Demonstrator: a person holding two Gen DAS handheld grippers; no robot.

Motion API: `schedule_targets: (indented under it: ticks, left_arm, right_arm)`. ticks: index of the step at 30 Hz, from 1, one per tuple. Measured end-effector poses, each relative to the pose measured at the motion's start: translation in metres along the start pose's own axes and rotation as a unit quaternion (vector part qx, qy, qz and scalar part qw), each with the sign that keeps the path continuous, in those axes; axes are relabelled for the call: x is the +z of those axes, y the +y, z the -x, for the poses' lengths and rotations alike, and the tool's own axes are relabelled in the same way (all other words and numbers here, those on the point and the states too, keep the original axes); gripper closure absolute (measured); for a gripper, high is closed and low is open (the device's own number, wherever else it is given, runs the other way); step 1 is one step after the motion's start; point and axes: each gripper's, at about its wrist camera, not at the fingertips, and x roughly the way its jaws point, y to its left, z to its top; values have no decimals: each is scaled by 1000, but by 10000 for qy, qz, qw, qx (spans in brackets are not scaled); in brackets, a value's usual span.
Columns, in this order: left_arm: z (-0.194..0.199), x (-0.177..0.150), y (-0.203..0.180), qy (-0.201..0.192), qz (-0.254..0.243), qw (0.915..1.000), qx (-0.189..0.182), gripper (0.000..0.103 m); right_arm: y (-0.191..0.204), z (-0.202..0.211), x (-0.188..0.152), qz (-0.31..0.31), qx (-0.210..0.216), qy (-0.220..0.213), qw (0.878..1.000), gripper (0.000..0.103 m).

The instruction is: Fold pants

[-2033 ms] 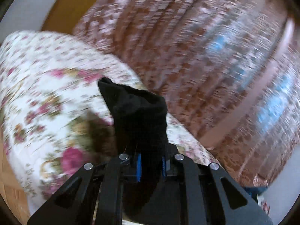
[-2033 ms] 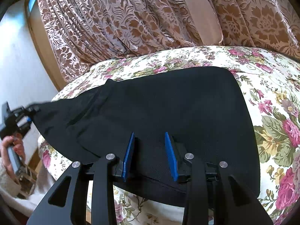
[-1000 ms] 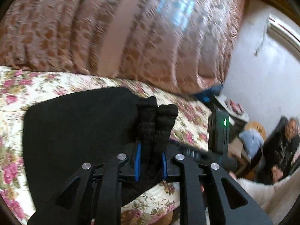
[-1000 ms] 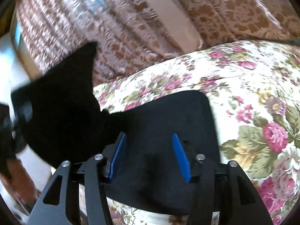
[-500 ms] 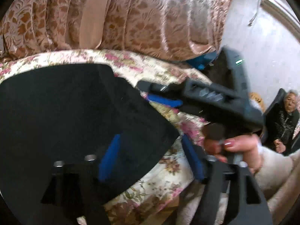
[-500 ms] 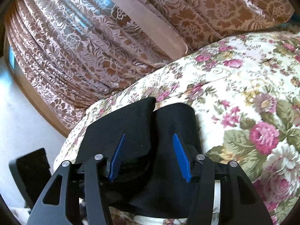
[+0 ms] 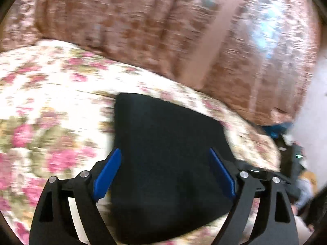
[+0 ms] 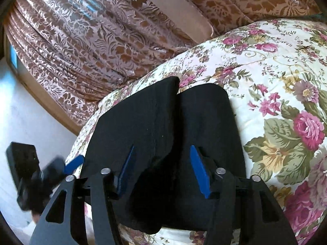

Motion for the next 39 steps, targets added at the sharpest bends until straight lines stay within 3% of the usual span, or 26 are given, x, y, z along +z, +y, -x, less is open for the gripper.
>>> schedule_targets:
  ticks: [2, 4, 6, 9, 17, 19, 22, 26, 28, 34, 39]
  left_arm:
    - [-2, -2, 16, 19, 13, 9991, 431, 17]
    - [-11, -8, 28, 260, 61, 9978, 611, 17]
    - [-21, -15, 35, 492, 112, 9970, 592, 17]
    - [-25, -24, 39, 487, 205, 9971, 542, 17]
    - [-28, -31, 39, 534, 238, 9965, 594, 16]
    - [-27, -29, 36, 532, 207, 9963, 639, 17]
    - [-19, -22, 20, 388, -123, 9971, 640, 18]
    - [-6, -11, -22, -26, -846, 9944, 633, 17]
    - [-6, -7, -37, -24, -1069, 9931, 488, 17]
    - [-34, -17, -71, 437, -1689, 9845, 148, 17]
    - [-56, -38, -80, 642, -2144, 9735, 460, 15]
  right_arm:
    - [2, -2, 1, 24, 36, 97, 9999, 45]
    - [2, -4, 3, 34, 49, 212, 9998, 44]
    - [-3, -6, 6, -135, 162, 320, 9993, 44]
    - [-14, -10, 10, -606, 440, 409, 9964, 44]
    - [0, -30, 14, -641, 629, 741, 9932, 45]
    - [7, -35, 14, -475, 489, 718, 9951, 63]
    - [13, -39, 11, -440, 544, 695, 9951, 86]
    - [22, -17, 19, -294, 846, 431, 9951, 88]
    - [26, -5, 25, -202, 921, 333, 9950, 88]
    - [18, 22, 43, -116, 794, 61, 9968, 88]
    - [-15, 10, 37, -484, 553, 281, 9969, 88]
